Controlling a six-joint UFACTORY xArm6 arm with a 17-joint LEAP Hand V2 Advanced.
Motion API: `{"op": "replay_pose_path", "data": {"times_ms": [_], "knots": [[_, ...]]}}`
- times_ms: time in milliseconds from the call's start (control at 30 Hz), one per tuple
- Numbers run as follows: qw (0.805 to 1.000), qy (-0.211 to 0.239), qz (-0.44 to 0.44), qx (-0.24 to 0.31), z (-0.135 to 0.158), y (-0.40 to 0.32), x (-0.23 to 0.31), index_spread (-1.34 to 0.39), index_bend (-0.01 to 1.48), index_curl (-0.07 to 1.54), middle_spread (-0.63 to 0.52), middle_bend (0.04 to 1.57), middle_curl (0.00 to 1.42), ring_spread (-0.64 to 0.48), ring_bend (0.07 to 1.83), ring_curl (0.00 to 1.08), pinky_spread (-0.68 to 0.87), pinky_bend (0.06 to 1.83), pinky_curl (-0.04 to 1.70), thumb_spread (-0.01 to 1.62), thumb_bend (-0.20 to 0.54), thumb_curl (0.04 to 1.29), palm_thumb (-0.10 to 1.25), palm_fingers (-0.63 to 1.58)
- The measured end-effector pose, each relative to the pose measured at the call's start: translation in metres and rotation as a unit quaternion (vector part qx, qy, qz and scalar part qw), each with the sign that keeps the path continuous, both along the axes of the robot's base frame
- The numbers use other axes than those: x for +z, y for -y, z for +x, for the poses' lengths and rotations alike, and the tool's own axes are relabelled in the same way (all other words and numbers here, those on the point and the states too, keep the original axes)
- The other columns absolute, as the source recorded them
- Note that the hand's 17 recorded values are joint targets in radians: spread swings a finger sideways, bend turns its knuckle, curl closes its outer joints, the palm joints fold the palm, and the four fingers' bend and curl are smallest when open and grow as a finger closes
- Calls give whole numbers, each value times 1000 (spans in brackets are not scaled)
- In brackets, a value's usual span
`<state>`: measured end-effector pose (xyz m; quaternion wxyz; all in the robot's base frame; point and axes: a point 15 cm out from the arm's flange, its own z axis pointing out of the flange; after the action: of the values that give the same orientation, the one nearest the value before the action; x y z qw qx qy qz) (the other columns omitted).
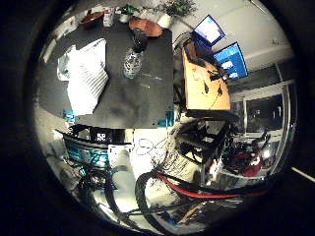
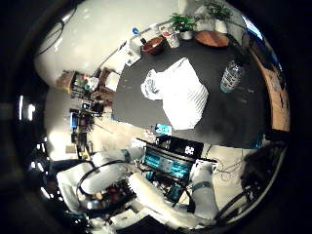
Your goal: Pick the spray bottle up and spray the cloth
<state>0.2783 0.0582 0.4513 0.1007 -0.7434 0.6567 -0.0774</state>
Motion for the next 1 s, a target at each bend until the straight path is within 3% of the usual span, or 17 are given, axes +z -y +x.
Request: {"op": "replay_pose_path", "data": {"times_ms": [1000], "knots": [[1000, 18, -3, 18, 5, 4, 8, -422, 174, 307, 25, 169, 242, 257, 270, 268, 575, 741, 281, 926, -32, 328, 319, -13]]}}
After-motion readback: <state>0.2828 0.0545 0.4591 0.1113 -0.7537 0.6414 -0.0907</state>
